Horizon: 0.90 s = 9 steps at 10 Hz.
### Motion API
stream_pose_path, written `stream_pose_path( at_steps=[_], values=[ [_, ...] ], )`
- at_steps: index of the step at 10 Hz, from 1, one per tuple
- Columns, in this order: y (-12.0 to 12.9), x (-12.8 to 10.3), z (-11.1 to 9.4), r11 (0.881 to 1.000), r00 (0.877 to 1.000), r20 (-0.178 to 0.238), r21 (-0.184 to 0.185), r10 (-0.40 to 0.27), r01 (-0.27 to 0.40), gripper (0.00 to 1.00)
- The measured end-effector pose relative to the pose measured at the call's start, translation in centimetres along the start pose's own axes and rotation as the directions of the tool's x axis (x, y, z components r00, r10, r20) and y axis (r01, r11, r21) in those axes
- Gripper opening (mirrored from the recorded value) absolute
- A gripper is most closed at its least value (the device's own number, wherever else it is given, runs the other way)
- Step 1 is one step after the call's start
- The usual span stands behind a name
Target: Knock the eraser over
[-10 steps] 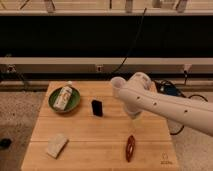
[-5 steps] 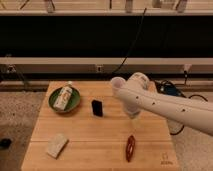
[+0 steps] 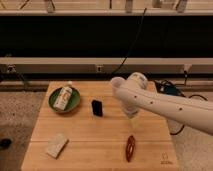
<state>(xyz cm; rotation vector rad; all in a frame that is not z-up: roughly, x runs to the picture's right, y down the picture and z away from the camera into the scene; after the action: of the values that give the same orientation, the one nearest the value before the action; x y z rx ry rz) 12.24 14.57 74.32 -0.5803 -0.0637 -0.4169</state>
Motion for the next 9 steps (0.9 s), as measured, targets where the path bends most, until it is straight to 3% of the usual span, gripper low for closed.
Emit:
stream_pose_path(
  at_steps=[8,9],
  values=[
    [-0.8,-0.4,1.0,0.999,0.999,0.015,-0.002,-0.032,0.032,0.80],
    [-1.0,-0.5,1.2,0.999,0.999,0.019,-0.001,-0.036,0.036,0.75]
  ],
)
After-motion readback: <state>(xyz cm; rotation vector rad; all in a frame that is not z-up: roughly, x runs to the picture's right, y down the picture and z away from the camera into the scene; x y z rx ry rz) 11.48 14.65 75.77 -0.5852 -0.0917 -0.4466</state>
